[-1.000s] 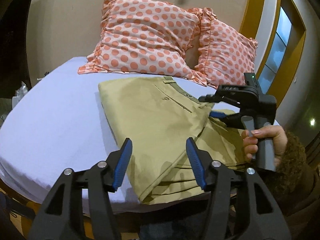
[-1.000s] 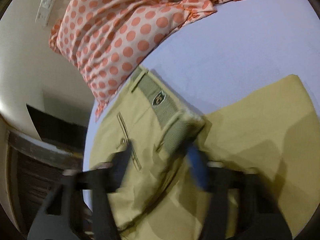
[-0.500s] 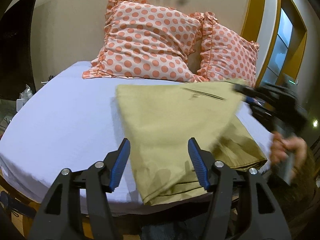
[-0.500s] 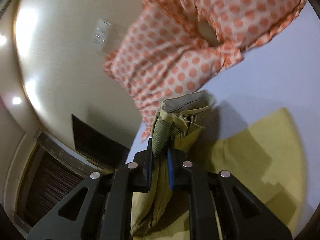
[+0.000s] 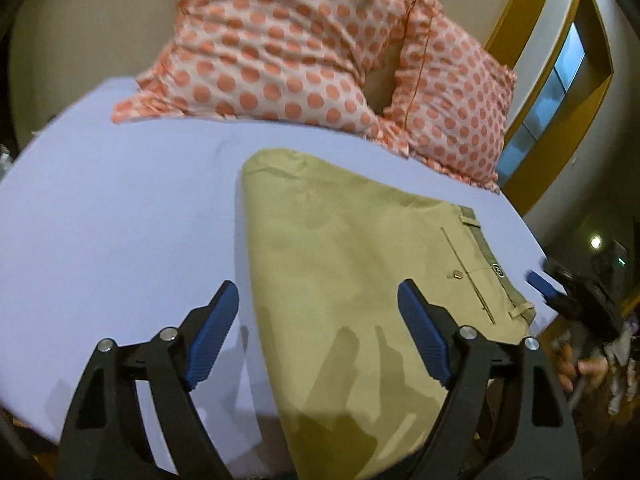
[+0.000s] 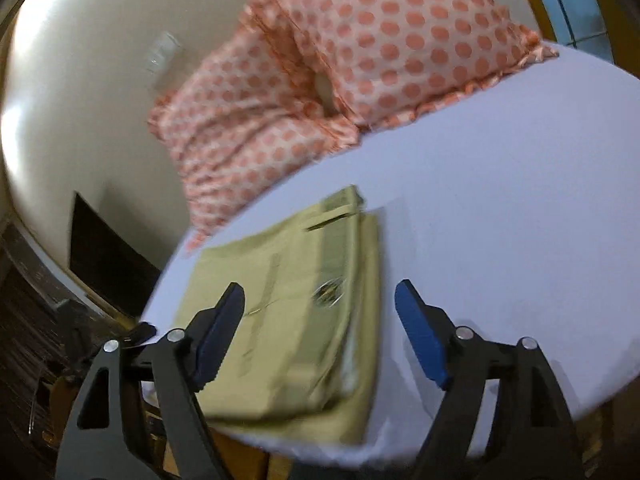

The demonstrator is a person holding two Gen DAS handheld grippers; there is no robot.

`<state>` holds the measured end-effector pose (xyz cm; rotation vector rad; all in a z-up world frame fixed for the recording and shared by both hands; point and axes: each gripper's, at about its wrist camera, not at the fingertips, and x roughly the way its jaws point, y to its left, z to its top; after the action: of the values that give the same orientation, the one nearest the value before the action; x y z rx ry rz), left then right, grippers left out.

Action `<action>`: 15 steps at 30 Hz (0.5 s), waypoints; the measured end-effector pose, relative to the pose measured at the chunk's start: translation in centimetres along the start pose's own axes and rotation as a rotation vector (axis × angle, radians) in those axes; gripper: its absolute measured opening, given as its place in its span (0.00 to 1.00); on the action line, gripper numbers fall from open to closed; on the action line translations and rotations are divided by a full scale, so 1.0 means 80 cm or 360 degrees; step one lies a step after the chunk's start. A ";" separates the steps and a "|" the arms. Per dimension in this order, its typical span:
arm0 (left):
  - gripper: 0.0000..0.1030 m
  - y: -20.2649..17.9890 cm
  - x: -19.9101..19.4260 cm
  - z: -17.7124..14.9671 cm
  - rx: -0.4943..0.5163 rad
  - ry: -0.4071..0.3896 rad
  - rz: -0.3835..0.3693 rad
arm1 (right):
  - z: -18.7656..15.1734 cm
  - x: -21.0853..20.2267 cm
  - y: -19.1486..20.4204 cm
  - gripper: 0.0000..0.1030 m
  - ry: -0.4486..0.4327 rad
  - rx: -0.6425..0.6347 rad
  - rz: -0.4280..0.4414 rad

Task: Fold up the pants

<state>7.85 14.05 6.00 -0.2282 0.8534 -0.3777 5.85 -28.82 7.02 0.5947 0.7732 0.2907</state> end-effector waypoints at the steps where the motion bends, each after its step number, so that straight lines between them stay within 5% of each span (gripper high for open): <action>1: 0.79 0.005 0.013 0.008 -0.0017 0.0059 -0.0023 | 0.012 0.025 -0.010 0.63 0.0091 0.0030 -0.0017; 5: 0.78 0.018 0.050 0.027 -0.0063 0.0218 -0.0096 | 0.030 0.082 -0.034 0.59 0.0280 0.0124 -0.0030; 11: 0.78 0.006 0.090 0.041 0.0019 0.0385 -0.0070 | 0.032 0.102 -0.031 0.52 0.0338 0.0033 0.0109; 13: 0.75 0.004 0.091 0.044 0.0023 0.0401 -0.0100 | 0.031 0.108 -0.044 0.20 0.0394 0.0112 0.0229; 15: 0.60 0.004 0.090 0.045 0.0033 0.0405 -0.0101 | 0.030 0.114 -0.058 0.15 0.0442 0.0203 0.0386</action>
<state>14.96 11.58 3.23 -0.1905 1.0939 -0.4817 13.97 -29.33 0.41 0.7806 0.9934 0.5584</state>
